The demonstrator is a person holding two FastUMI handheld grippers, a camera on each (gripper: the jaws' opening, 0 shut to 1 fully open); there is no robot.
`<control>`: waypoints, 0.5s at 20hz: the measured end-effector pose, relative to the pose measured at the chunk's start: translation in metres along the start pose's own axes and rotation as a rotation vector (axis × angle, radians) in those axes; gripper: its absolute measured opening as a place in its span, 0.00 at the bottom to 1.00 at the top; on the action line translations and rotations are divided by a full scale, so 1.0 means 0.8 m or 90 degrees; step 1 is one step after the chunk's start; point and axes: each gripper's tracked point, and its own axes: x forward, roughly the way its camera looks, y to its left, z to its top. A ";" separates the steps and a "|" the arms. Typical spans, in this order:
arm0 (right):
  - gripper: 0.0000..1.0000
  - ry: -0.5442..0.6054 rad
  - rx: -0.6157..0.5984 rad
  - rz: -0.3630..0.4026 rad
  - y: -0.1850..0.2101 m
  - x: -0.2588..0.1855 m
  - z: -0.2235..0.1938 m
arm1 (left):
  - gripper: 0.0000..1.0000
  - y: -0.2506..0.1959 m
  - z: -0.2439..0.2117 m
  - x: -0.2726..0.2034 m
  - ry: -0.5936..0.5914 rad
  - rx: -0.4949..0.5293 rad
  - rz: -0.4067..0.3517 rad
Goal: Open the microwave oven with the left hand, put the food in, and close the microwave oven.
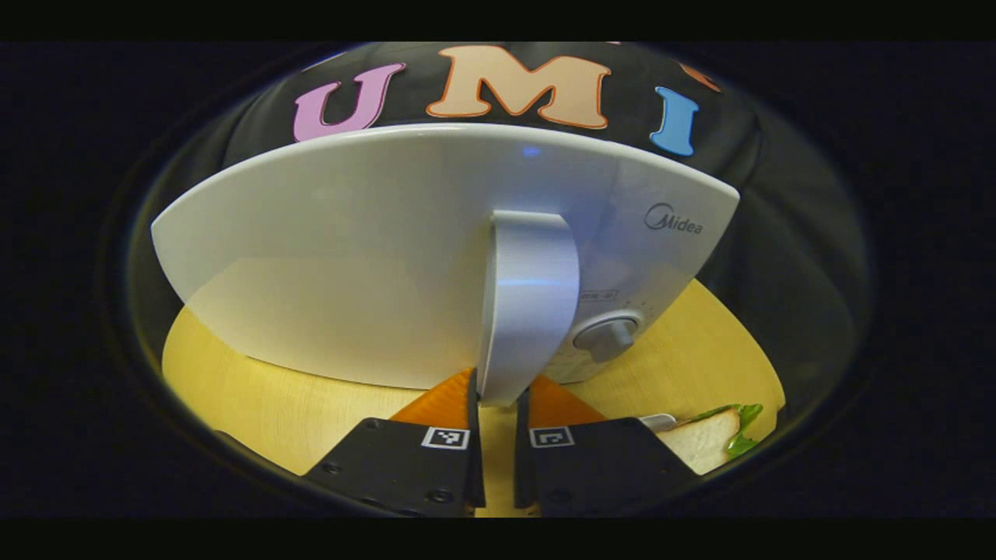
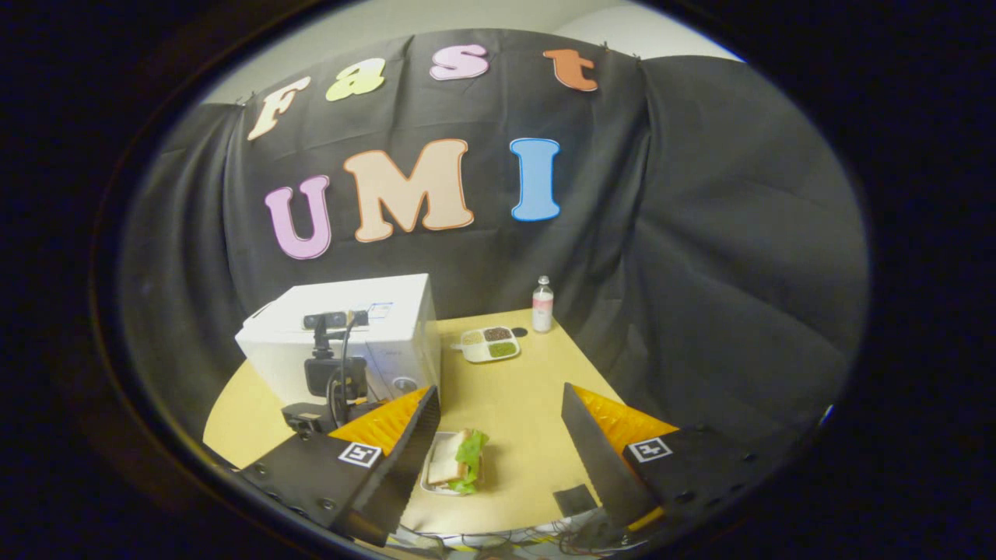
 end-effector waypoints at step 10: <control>0.99 0.043 0.012 -0.013 0.001 -0.004 -0.043 | 0.08 0.004 -0.027 -0.042 -0.009 -0.027 -0.002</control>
